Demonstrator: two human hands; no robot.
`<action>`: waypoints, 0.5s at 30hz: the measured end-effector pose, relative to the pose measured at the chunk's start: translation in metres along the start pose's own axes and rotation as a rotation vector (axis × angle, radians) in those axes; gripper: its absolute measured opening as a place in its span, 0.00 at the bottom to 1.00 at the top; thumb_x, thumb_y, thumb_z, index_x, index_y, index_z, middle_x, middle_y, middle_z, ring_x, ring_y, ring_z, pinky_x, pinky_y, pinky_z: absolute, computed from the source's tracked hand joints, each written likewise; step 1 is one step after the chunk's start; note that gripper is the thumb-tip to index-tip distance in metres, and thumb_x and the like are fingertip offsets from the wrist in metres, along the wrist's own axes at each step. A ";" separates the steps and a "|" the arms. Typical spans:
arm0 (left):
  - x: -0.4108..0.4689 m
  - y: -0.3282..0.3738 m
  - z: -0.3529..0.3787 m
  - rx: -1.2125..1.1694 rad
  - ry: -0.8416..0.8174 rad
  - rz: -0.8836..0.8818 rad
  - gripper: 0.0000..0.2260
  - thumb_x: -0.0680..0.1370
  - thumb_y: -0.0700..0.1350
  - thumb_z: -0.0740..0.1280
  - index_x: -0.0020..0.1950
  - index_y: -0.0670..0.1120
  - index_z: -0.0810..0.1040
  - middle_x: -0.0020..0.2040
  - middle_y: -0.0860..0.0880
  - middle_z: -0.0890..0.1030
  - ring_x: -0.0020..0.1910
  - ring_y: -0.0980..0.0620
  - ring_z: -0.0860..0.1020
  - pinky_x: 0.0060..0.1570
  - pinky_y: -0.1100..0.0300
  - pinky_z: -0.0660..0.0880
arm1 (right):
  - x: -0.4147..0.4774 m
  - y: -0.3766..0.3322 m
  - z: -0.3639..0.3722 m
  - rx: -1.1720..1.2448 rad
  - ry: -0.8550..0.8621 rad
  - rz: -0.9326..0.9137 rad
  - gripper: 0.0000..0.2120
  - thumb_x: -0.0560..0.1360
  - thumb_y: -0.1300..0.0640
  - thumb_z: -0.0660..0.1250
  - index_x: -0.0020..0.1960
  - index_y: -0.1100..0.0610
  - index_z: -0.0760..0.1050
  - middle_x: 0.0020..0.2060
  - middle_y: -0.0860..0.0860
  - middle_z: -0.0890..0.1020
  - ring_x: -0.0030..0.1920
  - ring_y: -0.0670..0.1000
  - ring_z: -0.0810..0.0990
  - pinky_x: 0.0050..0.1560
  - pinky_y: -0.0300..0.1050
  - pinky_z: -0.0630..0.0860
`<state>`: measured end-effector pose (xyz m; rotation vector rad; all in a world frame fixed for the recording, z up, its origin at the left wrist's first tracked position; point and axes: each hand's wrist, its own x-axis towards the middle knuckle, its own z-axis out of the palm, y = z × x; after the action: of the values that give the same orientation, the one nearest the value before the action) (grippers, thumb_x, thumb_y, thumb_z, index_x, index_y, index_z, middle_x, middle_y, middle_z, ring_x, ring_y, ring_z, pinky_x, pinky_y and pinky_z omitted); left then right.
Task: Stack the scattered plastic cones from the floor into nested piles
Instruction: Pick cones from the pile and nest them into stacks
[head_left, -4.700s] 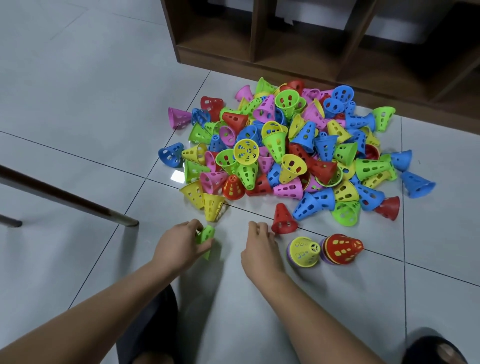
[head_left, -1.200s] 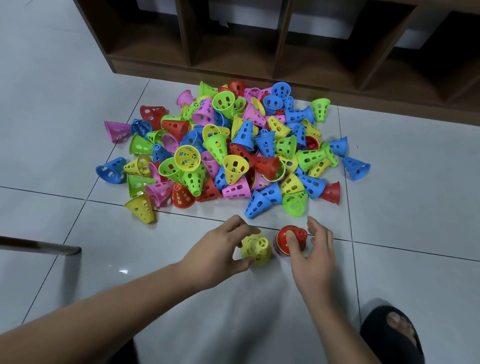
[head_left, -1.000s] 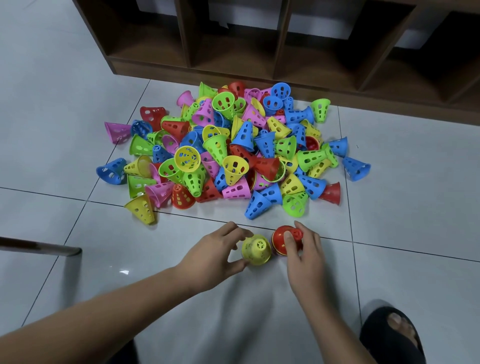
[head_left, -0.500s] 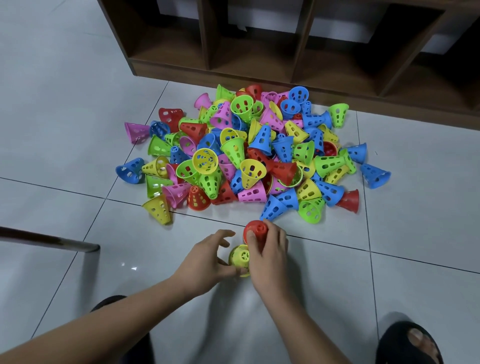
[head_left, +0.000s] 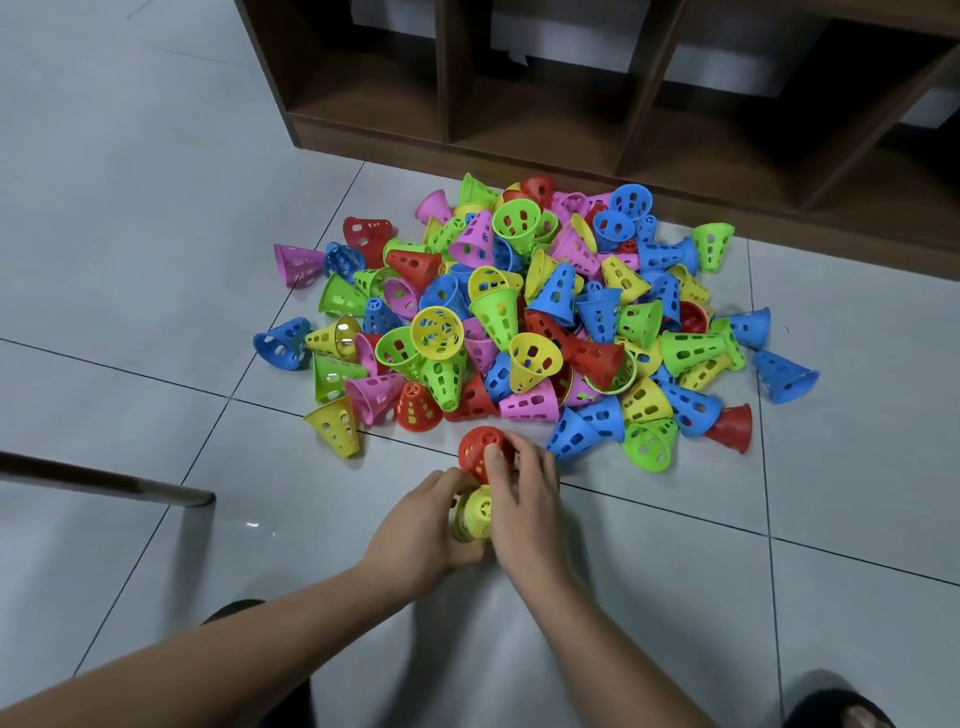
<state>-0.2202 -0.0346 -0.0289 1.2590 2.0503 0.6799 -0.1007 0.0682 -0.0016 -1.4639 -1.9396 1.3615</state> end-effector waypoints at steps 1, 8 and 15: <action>0.003 -0.002 -0.002 0.001 0.009 0.002 0.29 0.66 0.61 0.76 0.66 0.60 0.74 0.59 0.58 0.79 0.54 0.56 0.79 0.55 0.55 0.79 | 0.003 0.000 -0.003 0.003 0.010 0.000 0.20 0.84 0.36 0.58 0.72 0.42 0.73 0.67 0.43 0.71 0.69 0.49 0.74 0.67 0.51 0.75; 0.016 -0.027 -0.034 0.096 0.007 0.110 0.28 0.72 0.59 0.76 0.70 0.58 0.74 0.62 0.58 0.79 0.59 0.56 0.78 0.58 0.56 0.78 | 0.031 -0.010 -0.030 -0.070 0.037 -0.225 0.11 0.85 0.46 0.64 0.65 0.47 0.77 0.62 0.42 0.73 0.65 0.45 0.76 0.63 0.44 0.76; 0.003 -0.045 -0.049 0.143 0.035 0.119 0.30 0.74 0.66 0.73 0.72 0.57 0.73 0.63 0.57 0.78 0.60 0.55 0.78 0.57 0.55 0.79 | 0.075 -0.027 -0.051 -0.396 0.194 -0.520 0.17 0.76 0.60 0.73 0.65 0.54 0.79 0.63 0.47 0.76 0.64 0.52 0.74 0.63 0.42 0.70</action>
<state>-0.2834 -0.0558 -0.0289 1.4702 2.0961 0.6216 -0.1073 0.1587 0.0259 -1.0669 -2.3208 0.6144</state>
